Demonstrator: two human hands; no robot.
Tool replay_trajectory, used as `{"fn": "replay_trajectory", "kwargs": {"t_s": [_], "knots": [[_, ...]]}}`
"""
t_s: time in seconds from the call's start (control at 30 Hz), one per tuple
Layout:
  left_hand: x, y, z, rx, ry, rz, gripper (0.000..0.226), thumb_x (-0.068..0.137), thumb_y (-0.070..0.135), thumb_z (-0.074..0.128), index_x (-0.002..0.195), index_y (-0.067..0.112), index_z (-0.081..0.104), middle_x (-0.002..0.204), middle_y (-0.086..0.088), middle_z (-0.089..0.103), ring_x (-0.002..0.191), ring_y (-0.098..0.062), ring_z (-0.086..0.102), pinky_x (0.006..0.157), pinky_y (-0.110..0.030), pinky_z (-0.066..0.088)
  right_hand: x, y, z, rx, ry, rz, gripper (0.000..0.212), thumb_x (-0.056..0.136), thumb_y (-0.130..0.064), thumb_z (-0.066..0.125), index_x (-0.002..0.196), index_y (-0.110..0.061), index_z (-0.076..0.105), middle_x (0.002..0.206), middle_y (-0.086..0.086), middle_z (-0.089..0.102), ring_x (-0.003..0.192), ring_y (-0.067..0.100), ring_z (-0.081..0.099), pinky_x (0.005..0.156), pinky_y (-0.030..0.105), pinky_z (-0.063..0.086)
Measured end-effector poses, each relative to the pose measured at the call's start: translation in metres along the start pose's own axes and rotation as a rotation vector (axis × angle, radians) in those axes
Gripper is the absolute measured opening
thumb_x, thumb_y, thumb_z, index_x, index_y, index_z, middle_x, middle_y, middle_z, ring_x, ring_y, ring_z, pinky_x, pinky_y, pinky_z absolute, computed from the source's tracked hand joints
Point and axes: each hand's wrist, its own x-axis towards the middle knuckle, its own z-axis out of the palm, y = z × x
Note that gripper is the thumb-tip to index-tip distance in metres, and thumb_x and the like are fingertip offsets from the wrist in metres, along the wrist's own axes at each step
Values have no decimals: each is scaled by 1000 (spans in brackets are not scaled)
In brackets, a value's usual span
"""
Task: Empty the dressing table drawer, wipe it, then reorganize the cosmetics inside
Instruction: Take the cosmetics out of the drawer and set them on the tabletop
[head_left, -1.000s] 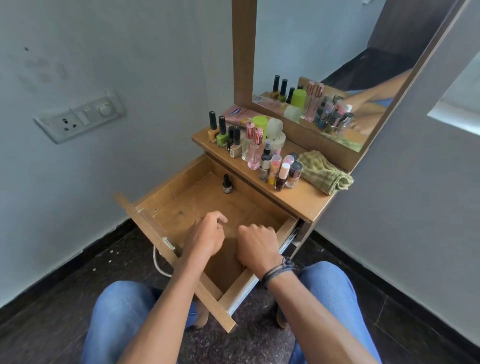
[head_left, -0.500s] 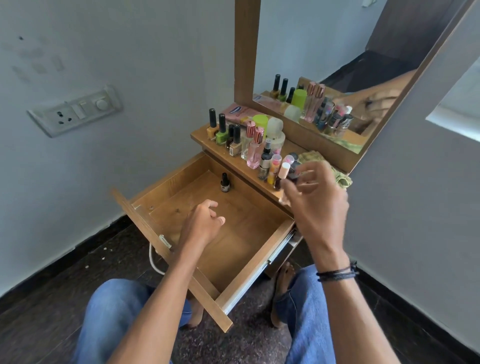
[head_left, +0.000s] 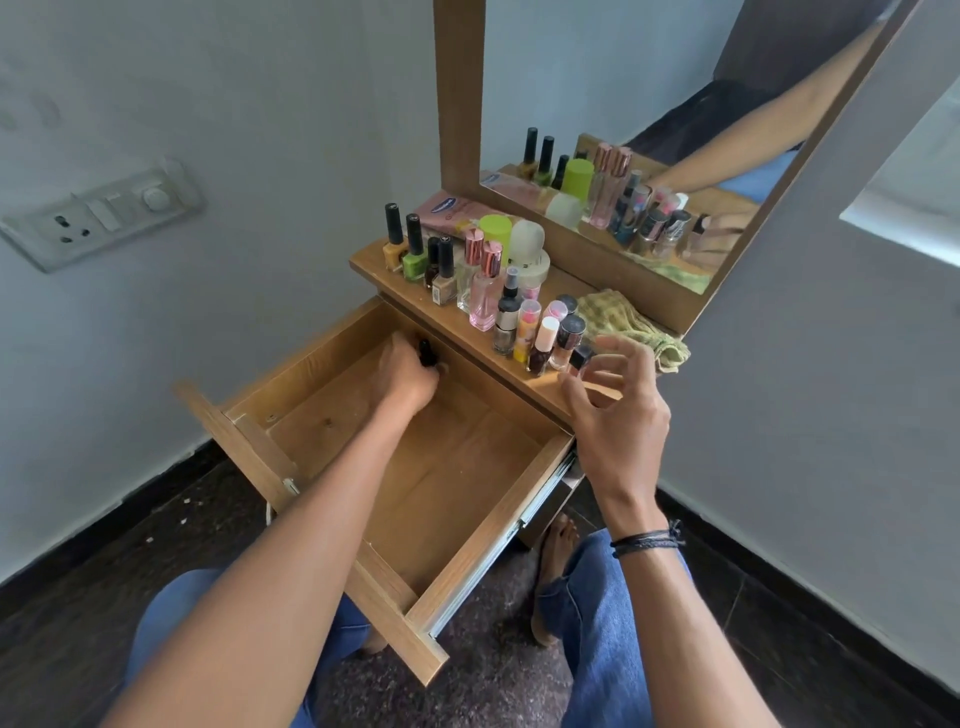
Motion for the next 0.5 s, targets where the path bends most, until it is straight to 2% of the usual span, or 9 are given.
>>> {"fn": "replay_trajectory", "kwargs": {"t_s": [0.2,0.33,0.5], "knots": [[4,-9,7,-114,100,-8,38,89,29,75,121,19,56,127,-5,63,119,-30,57,95,-46,51,-1,6,-2,28,-63,-16,56,81,-15,86,123,-26,53,96,-17,65,91,-1,68,84,31,59],[2,-9,7,-98,121,-1,35,90,29,75,121,18,61,124,-7,67,114,-31,62,91,-43,53,0,10,-3,99,-85,-17,60,81,-7,84,126,-27,49,99,-13,61,93,7,67,81,39,61],[-13,-4,4,33,203,-8,32,94,34,70,123,20,66,122,-10,69,112,-37,64,85,-45,56,-3,12,-5,168,-109,-25,57,82,-2,75,127,-25,47,102,-3,58,95,15,65,82,41,61]]}}
